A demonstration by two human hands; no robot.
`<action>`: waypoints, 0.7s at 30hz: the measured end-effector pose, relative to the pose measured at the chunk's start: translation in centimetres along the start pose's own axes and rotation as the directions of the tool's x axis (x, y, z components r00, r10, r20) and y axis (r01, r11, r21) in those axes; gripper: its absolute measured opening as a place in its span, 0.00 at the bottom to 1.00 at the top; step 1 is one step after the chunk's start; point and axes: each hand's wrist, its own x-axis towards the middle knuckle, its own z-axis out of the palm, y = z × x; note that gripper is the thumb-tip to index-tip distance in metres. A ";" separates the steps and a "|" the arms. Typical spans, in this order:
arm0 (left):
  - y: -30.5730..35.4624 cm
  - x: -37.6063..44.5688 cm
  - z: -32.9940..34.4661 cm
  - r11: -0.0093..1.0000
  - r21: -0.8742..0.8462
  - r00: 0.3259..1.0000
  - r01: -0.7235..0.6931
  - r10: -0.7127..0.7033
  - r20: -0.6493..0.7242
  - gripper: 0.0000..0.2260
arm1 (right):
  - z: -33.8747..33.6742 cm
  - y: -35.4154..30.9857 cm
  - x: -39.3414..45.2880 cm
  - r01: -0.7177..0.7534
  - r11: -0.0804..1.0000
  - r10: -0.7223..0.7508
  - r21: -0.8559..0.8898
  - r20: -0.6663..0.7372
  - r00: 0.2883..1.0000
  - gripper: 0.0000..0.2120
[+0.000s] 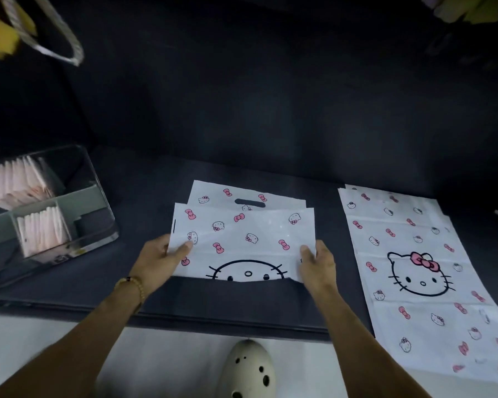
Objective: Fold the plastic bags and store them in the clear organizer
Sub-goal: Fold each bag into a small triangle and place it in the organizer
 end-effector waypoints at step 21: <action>-1.6 1.1 -0.6 0.901 0.414 0.969 0.132 -0.029 -0.245 0.17 | 0.3 1.8 0.0 0.021 0.925 0.021 -0.378 0.106 0.994 0.19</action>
